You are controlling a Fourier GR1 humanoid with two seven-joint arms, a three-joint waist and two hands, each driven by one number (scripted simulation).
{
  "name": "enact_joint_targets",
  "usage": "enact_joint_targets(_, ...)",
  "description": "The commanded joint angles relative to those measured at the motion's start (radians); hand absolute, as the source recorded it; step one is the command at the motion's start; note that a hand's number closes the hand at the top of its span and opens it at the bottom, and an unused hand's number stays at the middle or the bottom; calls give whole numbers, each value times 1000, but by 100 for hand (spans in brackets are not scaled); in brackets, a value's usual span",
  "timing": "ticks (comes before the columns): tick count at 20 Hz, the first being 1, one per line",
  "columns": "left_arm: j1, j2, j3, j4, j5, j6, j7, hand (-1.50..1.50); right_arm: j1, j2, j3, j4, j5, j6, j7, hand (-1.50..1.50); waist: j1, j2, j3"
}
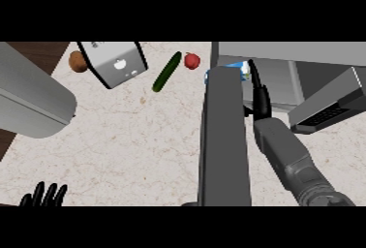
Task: Pick up the milk, place it into the microwave and close the microwave
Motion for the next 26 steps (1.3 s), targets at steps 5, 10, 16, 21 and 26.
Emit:
enact_joint_targets(5,26,1,22,3,-2,-3,-23,-150,118,28,-42,5,-40,130,-159,-150,-35,-17,-3)
enact_joint_targets(10,25,-34,-35,-34,-29,34,34,-150,216,15,-53,-12,-52,221,-274,-150,-62,-24,-3)
enact_joint_targets(16,66,-32,-63,-33,-78,29,33,-150,258,32,-27,-19,-37,331,-286,-150,-75,-34,-5)
enact_joint_targets(21,31,-26,-77,-12,-119,35,65,-150,331,7,13,-67,-16,404,-275,-150,-94,-42,-6)
enact_joint_targets(26,19,-35,-85,-19,-95,32,106,-150,432,-55,-6,-154,-57,466,-272,-150,-104,-45,-7)
